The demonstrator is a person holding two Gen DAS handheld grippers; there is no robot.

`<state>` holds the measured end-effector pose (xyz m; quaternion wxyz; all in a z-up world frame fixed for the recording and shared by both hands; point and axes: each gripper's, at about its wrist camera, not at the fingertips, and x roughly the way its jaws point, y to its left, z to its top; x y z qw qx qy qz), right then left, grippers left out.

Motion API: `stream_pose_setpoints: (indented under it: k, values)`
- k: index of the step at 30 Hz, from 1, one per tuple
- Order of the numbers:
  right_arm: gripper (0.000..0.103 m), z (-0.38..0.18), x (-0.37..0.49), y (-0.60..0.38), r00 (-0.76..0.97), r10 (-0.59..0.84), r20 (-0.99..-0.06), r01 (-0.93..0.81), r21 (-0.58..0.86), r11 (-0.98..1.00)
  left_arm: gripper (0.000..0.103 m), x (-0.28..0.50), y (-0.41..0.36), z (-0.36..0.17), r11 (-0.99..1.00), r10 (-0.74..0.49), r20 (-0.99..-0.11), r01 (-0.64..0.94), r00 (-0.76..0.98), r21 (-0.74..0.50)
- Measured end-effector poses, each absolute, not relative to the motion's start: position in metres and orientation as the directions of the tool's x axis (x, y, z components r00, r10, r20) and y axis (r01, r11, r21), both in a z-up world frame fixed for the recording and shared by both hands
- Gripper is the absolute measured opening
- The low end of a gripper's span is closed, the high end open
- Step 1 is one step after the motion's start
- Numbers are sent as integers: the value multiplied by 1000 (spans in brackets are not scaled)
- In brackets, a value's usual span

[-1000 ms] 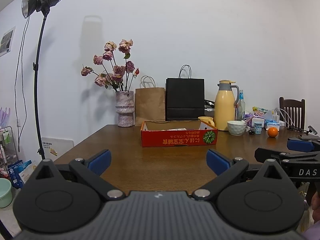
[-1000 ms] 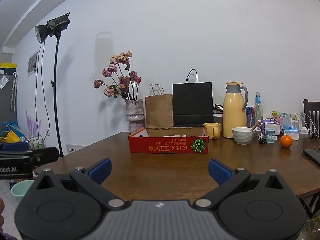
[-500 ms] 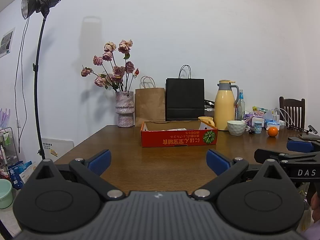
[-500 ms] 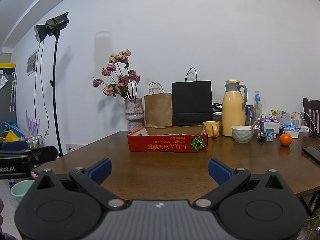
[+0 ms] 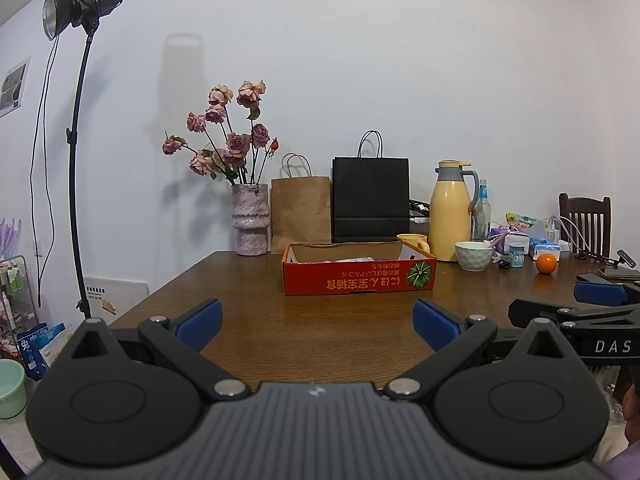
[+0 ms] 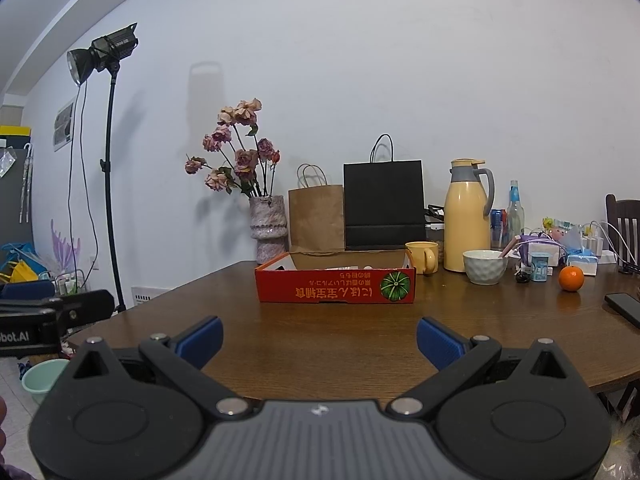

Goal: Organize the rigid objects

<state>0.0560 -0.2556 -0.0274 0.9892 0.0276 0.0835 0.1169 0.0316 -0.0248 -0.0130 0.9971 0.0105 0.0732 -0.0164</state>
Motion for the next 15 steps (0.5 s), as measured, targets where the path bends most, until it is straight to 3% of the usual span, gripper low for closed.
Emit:
stream_pose_setpoints:
  k: [15]
  values:
    - [103,-28,56,-255,958,236,-162,-226,76,971,103,32,-24,-15,999,-44,-148,47,988,16]
